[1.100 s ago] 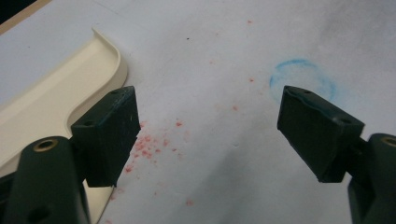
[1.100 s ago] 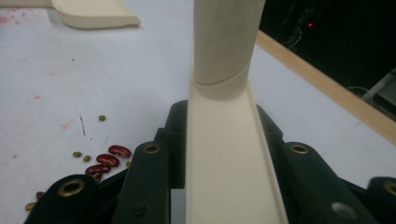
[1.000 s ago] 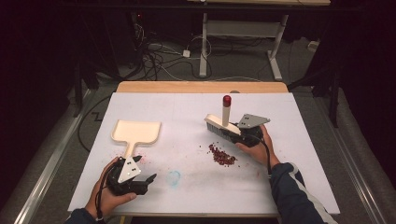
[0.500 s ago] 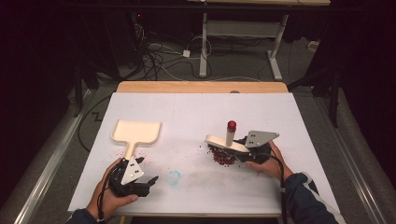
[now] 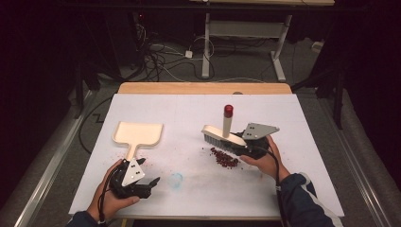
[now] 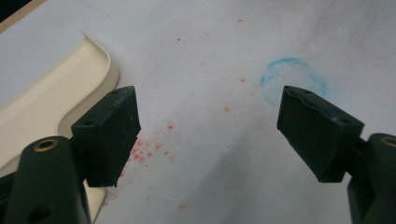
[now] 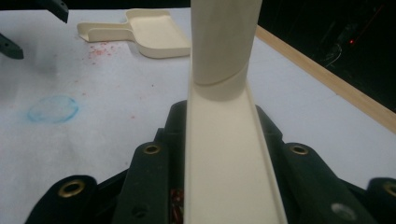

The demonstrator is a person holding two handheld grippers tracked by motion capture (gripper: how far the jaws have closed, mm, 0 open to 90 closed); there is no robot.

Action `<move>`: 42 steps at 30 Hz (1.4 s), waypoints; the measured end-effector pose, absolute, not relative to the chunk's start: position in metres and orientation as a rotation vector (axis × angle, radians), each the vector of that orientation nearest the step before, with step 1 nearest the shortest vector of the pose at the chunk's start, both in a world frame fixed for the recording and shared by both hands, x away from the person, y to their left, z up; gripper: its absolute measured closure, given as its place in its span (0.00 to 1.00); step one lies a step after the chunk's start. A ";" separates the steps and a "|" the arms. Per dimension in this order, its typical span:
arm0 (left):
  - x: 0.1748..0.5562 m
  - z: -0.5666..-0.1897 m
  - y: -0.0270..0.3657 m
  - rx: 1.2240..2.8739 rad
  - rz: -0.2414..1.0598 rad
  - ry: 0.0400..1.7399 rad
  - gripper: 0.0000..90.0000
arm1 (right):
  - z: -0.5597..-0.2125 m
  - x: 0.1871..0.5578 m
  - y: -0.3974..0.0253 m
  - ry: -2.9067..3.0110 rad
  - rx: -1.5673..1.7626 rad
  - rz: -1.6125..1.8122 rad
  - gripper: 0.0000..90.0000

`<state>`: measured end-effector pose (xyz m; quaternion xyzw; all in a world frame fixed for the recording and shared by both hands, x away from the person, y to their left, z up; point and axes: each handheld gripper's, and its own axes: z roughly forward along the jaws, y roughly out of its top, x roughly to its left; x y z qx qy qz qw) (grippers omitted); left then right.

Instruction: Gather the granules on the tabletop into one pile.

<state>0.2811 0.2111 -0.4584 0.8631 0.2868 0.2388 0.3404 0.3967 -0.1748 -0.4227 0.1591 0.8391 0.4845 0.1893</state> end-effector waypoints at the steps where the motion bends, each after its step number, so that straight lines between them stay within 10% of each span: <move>1: 0.281 -0.458 0.211 2.247 0.622 0.746 0.23 | -0.423 0.398 -0.168 2.369 0.448 1.348 0.75; 42: 0.280 -0.458 0.212 2.243 0.617 0.745 0.24 | -0.436 0.351 -0.112 2.490 0.419 1.122 0.75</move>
